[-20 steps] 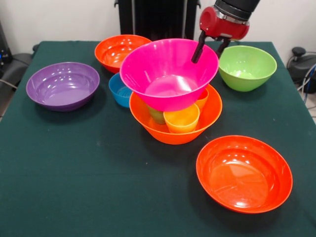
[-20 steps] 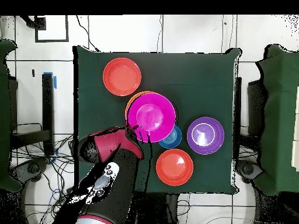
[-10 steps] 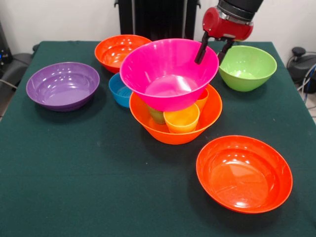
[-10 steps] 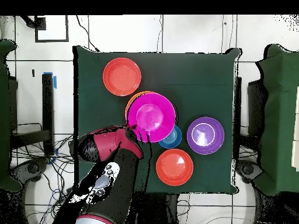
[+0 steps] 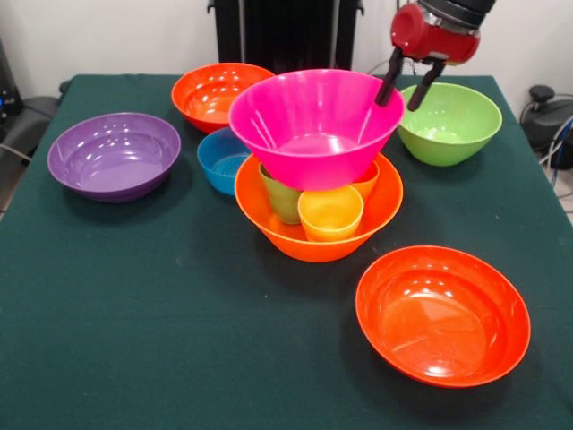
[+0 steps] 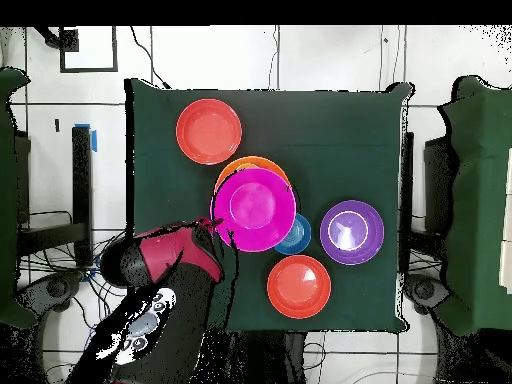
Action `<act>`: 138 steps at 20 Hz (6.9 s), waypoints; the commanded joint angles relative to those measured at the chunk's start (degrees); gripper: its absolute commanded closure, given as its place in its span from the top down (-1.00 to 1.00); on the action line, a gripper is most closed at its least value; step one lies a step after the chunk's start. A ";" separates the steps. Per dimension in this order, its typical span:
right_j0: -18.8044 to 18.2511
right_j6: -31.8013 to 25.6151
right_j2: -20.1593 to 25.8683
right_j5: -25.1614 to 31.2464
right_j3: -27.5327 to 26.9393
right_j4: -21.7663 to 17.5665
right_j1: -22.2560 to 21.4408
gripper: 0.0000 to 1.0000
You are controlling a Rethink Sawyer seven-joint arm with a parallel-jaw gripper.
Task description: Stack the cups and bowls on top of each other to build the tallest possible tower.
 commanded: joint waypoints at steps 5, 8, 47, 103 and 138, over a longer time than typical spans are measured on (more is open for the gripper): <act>1.83 8.56 2.52 9.39 -3.10 1.70 -1.01 1.00; 1.94 8.42 2.34 9.31 -3.57 1.35 -0.94 1.00; -2.51 1.85 4.07 16.64 -14.74 -1.92 0.71 1.00; -11.58 -2.67 18.22 29.29 -19.98 10.81 2.87 1.00; -24.30 -14.72 24.40 37.46 -10.83 3.11 -10.29 1.00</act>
